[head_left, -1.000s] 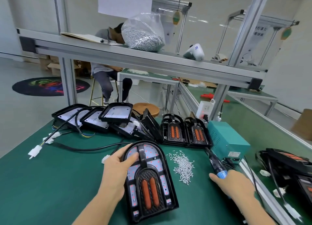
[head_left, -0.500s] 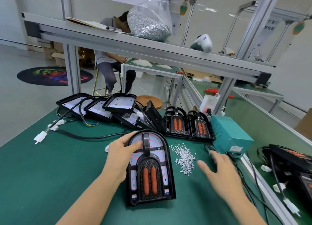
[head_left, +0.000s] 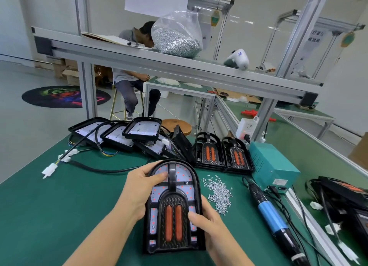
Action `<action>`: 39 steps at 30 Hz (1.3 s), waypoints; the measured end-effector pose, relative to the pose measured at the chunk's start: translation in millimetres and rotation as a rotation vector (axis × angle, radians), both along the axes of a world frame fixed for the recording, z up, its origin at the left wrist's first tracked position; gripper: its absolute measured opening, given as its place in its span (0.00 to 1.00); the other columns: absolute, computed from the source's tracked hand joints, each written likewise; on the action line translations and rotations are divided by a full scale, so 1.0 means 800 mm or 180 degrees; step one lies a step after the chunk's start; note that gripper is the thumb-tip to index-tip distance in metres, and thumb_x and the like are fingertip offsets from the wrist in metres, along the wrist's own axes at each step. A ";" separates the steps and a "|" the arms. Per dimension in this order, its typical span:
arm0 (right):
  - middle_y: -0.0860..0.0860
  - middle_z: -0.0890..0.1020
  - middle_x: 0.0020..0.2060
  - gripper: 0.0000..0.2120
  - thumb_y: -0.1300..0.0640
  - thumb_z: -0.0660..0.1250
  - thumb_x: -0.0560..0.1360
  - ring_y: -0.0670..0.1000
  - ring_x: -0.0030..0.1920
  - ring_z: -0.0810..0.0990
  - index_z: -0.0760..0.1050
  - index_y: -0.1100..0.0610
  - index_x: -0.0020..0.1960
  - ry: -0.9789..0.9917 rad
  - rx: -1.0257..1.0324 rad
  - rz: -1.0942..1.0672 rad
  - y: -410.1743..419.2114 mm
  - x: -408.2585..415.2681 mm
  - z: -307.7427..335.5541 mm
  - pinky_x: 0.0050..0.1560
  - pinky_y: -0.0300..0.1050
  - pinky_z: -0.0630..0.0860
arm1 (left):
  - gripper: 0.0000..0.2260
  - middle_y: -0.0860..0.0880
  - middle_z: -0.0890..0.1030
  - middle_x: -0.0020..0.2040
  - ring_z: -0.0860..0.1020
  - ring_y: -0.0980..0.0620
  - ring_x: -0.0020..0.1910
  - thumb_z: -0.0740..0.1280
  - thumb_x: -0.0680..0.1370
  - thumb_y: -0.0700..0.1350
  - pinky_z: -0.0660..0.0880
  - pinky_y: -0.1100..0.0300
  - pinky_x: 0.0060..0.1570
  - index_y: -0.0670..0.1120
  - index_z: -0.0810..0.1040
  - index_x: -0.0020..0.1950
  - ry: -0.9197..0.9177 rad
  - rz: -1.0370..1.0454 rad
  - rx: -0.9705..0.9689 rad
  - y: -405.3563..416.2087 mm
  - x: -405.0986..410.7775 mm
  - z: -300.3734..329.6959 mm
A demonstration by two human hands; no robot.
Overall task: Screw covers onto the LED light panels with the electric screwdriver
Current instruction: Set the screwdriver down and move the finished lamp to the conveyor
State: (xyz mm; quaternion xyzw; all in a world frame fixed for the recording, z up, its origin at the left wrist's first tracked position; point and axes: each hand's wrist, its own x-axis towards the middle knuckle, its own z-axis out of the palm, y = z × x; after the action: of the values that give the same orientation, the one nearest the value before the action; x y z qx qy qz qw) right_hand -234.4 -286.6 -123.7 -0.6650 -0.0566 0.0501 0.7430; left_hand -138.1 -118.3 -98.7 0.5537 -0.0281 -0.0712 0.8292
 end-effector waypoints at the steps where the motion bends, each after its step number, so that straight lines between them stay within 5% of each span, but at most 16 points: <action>1: 0.55 0.79 0.64 0.25 0.56 0.69 0.73 0.57 0.66 0.76 0.71 0.53 0.70 -0.0006 0.0051 0.0017 0.001 0.000 0.000 0.67 0.52 0.72 | 0.13 0.42 0.85 0.44 0.84 0.48 0.38 0.68 0.72 0.29 0.79 0.59 0.34 0.44 0.84 0.49 0.0003 0.0002 0.0037 0.000 0.001 0.000; 5: 0.59 0.80 0.62 0.22 0.57 0.70 0.72 0.62 0.65 0.76 0.76 0.50 0.66 0.0062 0.0223 -0.0085 0.002 0.000 -0.004 0.68 0.63 0.69 | 0.11 0.41 0.85 0.44 0.84 0.45 0.38 0.68 0.73 0.31 0.79 0.56 0.35 0.43 0.83 0.50 0.0160 -0.0039 0.0051 -0.002 0.004 0.002; 10: 0.55 0.82 0.59 0.18 0.55 0.74 0.73 0.58 0.61 0.80 0.79 0.48 0.62 0.0137 0.0317 -0.0347 0.010 0.000 -0.013 0.63 0.55 0.76 | 0.10 0.41 0.85 0.43 0.84 0.45 0.37 0.68 0.74 0.31 0.79 0.56 0.33 0.42 0.83 0.50 0.0184 -0.0036 0.0068 -0.007 0.004 0.006; 15: 0.55 0.83 0.58 0.27 0.57 0.73 0.68 0.58 0.58 0.82 0.74 0.50 0.67 0.0173 0.0486 -0.0783 0.019 0.010 -0.013 0.60 0.57 0.78 | 0.09 0.41 0.85 0.41 0.82 0.46 0.34 0.66 0.74 0.30 0.78 0.57 0.31 0.39 0.82 0.51 0.0443 0.0133 0.0140 -0.013 0.008 0.002; 19: 0.56 0.84 0.56 0.22 0.60 0.70 0.73 0.59 0.54 0.84 0.75 0.51 0.66 0.0412 0.0592 -0.0782 0.015 0.017 -0.008 0.52 0.55 0.81 | 0.09 0.43 0.84 0.49 0.81 0.44 0.48 0.66 0.78 0.42 0.78 0.49 0.53 0.40 0.81 0.54 0.0523 -0.0138 0.0178 -0.010 0.012 -0.006; 21: 0.58 0.85 0.53 0.21 0.60 0.71 0.71 0.58 0.47 0.85 0.77 0.54 0.63 0.0607 0.0719 -0.0813 0.013 0.018 -0.005 0.43 0.51 0.82 | 0.12 0.45 0.84 0.50 0.80 0.46 0.49 0.64 0.79 0.50 0.76 0.50 0.53 0.43 0.81 0.53 0.0558 -0.0038 0.0350 -0.005 0.016 -0.012; 25: 0.57 0.86 0.49 0.15 0.60 0.71 0.71 0.53 0.39 0.85 0.79 0.56 0.58 0.0813 0.0758 -0.0960 0.008 0.021 -0.001 0.34 0.43 0.80 | 0.07 0.47 0.81 0.54 0.77 0.52 0.50 0.64 0.79 0.40 0.73 0.57 0.52 0.47 0.79 0.53 -0.0214 0.0610 0.1760 0.018 0.020 -0.035; 31: 0.56 0.86 0.50 0.11 0.59 0.68 0.75 0.53 0.43 0.85 0.80 0.55 0.58 0.0936 0.0773 -0.1024 0.001 0.027 0.001 0.42 0.46 0.81 | 0.27 0.53 0.71 0.69 0.63 0.50 0.71 0.61 0.72 0.34 0.61 0.56 0.67 0.49 0.69 0.71 -0.1263 0.0098 0.4340 0.041 0.023 -0.072; 39: 0.54 0.86 0.46 0.08 0.59 0.68 0.76 0.52 0.38 0.84 0.80 0.53 0.54 0.1124 0.0828 -0.1112 -0.001 0.029 0.005 0.40 0.45 0.79 | 0.24 0.54 0.71 0.67 0.64 0.50 0.68 0.62 0.73 0.36 0.58 0.56 0.63 0.50 0.73 0.68 -0.1836 0.0500 0.4801 0.040 0.029 -0.083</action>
State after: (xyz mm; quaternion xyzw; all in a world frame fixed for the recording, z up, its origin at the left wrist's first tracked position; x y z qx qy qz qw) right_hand -211.3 -287.7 -119.8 -0.5447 0.1833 0.0287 0.8178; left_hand -114.6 -85.9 -165.4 0.9606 -0.1462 0.1330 0.1955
